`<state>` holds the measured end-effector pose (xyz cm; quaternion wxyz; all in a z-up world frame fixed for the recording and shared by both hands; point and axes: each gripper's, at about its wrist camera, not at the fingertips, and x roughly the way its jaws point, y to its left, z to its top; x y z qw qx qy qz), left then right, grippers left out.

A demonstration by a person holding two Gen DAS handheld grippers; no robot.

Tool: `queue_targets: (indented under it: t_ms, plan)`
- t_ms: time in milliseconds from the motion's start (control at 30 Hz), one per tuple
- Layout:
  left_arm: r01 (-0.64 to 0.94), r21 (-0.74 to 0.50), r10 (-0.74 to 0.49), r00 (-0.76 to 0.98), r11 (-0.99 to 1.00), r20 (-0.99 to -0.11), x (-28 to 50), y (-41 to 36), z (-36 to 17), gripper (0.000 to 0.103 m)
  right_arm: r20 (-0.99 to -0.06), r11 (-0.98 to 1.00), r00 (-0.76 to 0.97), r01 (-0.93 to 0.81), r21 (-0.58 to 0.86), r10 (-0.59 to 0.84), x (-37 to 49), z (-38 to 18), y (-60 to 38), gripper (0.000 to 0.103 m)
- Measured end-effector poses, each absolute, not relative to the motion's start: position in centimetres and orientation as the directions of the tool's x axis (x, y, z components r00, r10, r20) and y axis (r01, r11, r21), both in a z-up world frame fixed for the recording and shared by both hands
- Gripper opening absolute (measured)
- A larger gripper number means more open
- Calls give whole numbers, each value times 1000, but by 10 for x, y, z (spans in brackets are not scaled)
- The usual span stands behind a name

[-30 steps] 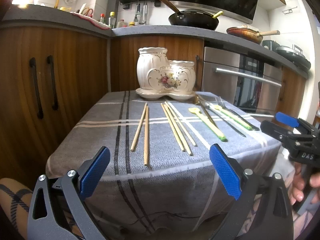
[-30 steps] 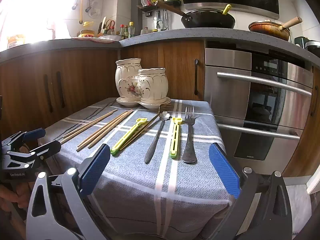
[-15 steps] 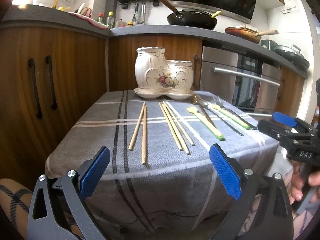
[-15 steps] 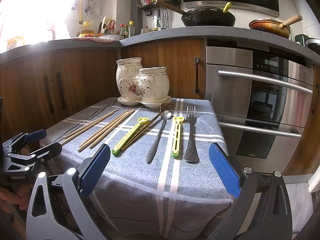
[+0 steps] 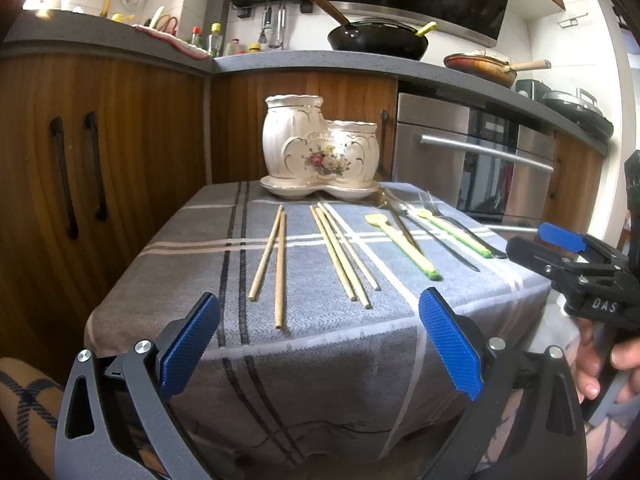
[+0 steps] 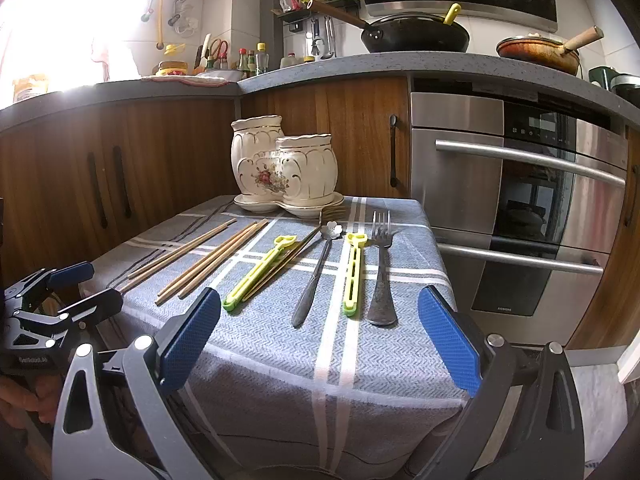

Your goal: Organize utensils

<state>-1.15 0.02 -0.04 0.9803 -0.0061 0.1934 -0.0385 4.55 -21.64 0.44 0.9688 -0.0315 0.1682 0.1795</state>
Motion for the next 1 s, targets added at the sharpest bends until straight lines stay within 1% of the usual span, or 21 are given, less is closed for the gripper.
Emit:
queue_targets:
  t_ms: [1000]
  plan:
    - [73,-32,-80,917,997,-391,-11,2,-2,99,-335,933,878,-361,3,341,45,5,-217,97]
